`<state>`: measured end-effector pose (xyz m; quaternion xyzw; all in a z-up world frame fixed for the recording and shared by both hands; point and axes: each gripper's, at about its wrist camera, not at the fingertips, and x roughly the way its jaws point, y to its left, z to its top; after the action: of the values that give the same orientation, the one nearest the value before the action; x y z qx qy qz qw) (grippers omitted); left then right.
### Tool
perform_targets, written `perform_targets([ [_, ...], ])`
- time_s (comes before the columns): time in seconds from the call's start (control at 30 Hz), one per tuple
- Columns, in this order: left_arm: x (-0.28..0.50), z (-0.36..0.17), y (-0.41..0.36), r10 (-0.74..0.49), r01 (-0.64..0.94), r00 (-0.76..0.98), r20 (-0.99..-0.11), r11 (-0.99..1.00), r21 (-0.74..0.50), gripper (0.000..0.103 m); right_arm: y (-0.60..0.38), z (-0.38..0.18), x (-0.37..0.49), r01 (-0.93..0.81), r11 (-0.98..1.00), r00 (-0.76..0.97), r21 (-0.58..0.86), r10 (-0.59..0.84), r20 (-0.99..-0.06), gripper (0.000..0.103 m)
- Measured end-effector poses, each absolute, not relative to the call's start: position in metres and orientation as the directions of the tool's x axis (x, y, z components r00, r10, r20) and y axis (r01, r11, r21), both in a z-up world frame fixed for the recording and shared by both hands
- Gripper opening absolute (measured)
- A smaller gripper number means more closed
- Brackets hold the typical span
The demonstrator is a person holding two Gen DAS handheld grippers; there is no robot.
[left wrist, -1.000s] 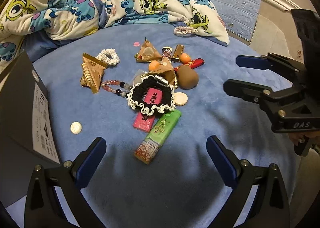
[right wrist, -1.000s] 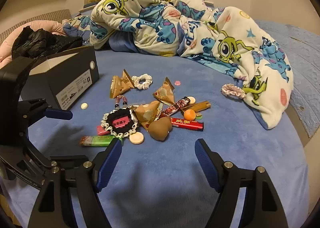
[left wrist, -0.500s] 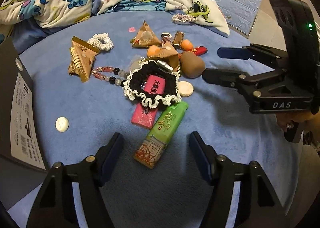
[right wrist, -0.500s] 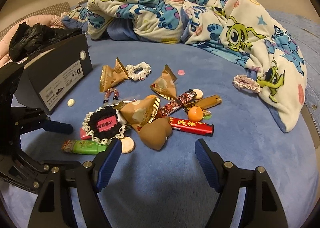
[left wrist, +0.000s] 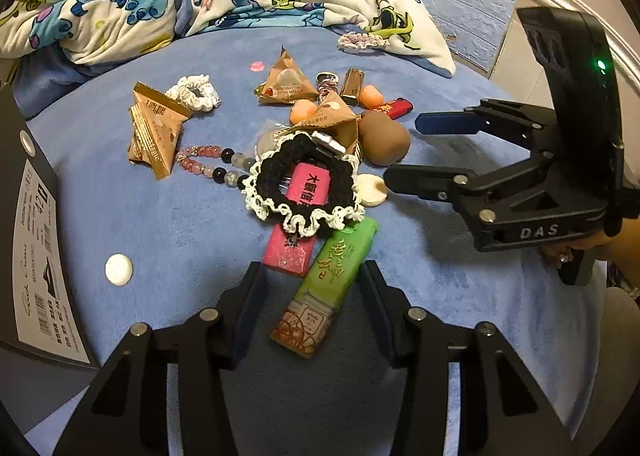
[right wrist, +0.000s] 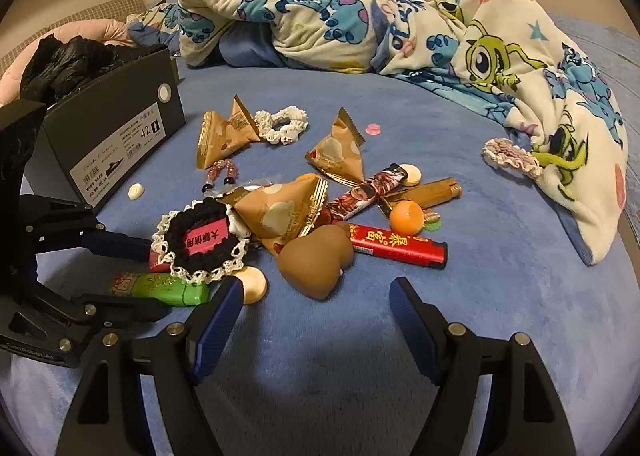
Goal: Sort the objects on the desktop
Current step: 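Close the left tool on the green lighter while the right tool reaches the brown sponge, then lift the green lighter with the left tool while the right tool grasps the brown sponge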
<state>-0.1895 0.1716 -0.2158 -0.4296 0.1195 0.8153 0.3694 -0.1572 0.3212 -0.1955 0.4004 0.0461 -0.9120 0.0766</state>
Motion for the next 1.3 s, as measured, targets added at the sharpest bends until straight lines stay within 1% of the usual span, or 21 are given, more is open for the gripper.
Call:
perform_targets([
  [0.07, -0.188, -0.216, 0.173, 0.498, -0.709, -0.36, -0.789, -0.696, -0.116, 0.042, 0.32, -0.196, -0.16, 0.18, -0.983, -0.665, -0.028, -0.1, -0.74, 0.076],
  [0.1, -0.188, -0.216, 0.175, 0.498, -0.712, -0.359, -0.789, -0.693, -0.114, 0.037, 0.32, -0.196, -0.162, 0.181, -0.983, -0.664, -0.03, -0.1, -0.741, 0.075],
  [0.13, -0.187, -0.215, 0.176, 0.499, -0.714, -0.357, -0.789, -0.691, -0.114, 0.034, 0.32, -0.197, -0.163, 0.181, -0.983, -0.664, -0.031, -0.098, -0.742, 0.073],
  [0.37, -0.188, -0.215, 0.178, 0.498, -0.706, -0.357, -0.791, -0.698, -0.121, 0.033, 0.32, -0.199, -0.174, 0.175, -0.984, -0.659, -0.028, -0.096, -0.746, 0.072],
  [0.5, -0.186, -0.214, 0.18, 0.493, -0.709, -0.363, -0.791, -0.697, -0.109, 0.029, 0.323, -0.199, -0.179, 0.167, -0.986, -0.652, -0.004, -0.107, -0.75, 0.072],
  [0.53, -0.186, -0.215, 0.179, 0.494, -0.707, -0.363, -0.79, -0.698, -0.112, 0.029, 0.324, -0.2, -0.181, 0.165, -0.986, -0.65, 0.003, -0.11, -0.752, 0.062],
  [0.57, -0.186, -0.215, 0.179, 0.495, -0.705, -0.362, -0.79, -0.7, -0.116, 0.028, 0.324, -0.201, -0.182, 0.165, -0.986, -0.646, 0.013, -0.118, -0.754, 0.049],
  [0.67, -0.186, -0.215, 0.177, 0.503, -0.695, -0.356, -0.788, -0.706, -0.137, 0.026, 0.327, -0.201, -0.184, 0.166, -0.985, -0.639, 0.049, -0.145, -0.755, 0.044],
  [0.9, -0.184, -0.213, 0.177, 0.505, -0.691, -0.354, -0.787, -0.709, -0.143, 0.024, 0.327, -0.199, -0.178, 0.171, -0.984, -0.644, 0.055, -0.153, -0.749, 0.044],
  [1.07, -0.182, -0.211, 0.175, 0.524, -0.674, -0.346, -0.778, -0.716, -0.183, 0.024, 0.328, -0.196, -0.167, 0.187, -0.979, -0.649, 0.08, -0.185, -0.738, 0.043],
  [1.3, -0.17, -0.201, 0.17, 0.543, -0.669, -0.353, -0.762, -0.716, -0.201, 0.024, 0.331, -0.189, -0.148, 0.194, -0.976, -0.647, 0.102, -0.206, -0.734, 0.043],
])
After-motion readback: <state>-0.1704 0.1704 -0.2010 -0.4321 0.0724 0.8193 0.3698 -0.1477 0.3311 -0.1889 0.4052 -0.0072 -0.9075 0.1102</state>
